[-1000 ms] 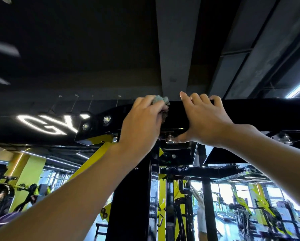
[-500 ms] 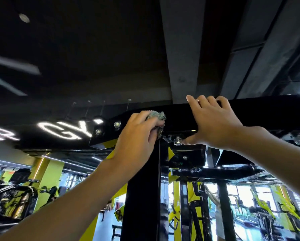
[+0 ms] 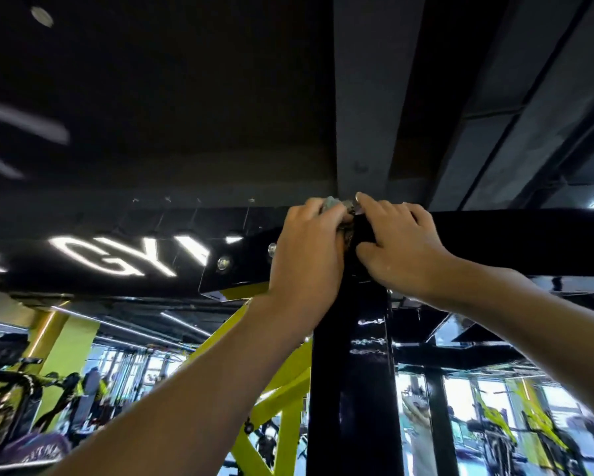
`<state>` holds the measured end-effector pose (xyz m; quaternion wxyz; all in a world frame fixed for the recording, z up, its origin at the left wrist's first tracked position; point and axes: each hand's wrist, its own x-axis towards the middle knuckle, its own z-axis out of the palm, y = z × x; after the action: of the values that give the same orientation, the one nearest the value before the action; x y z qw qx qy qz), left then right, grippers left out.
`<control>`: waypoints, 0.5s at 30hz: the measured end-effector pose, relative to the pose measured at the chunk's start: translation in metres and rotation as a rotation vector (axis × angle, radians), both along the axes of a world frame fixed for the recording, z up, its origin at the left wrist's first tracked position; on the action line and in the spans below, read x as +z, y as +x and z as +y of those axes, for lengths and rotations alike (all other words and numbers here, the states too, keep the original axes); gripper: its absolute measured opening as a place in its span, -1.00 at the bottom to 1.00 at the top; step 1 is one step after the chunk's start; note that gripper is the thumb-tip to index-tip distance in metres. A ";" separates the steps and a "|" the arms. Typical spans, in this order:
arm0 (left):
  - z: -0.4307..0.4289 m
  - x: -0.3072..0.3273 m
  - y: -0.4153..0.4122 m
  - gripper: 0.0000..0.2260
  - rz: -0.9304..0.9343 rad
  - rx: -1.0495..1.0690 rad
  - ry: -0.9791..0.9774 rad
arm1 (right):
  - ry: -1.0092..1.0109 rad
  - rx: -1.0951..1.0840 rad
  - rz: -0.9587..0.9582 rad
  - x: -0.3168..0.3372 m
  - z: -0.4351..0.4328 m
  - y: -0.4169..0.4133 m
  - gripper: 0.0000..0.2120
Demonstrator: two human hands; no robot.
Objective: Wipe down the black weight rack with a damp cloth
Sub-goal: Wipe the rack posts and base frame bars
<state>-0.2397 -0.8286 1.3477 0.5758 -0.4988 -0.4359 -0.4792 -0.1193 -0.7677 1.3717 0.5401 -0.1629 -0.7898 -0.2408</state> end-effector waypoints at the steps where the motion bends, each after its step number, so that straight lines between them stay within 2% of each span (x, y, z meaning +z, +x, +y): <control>1: 0.000 -0.005 0.000 -0.78 0.004 0.002 -0.002 | 0.018 -0.015 0.001 -0.001 0.000 0.000 -0.24; 4: 0.000 -0.025 -0.011 -0.78 0.035 -0.016 -0.012 | 0.051 -0.061 -0.010 -0.004 0.001 -0.002 -0.19; 9: 0.003 -0.026 -0.014 -0.75 -0.047 -0.066 0.032 | 0.065 -0.097 0.001 -0.005 0.000 -0.006 -0.39; 15: 0.002 -0.053 -0.041 -0.77 -0.012 -0.123 0.078 | 0.080 -0.167 -0.028 -0.005 -0.003 -0.008 -0.41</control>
<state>-0.2810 -0.8265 1.2951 0.5618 -0.4988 -0.3890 -0.5332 -0.1271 -0.7706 1.3663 0.5130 -0.2029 -0.7708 -0.3187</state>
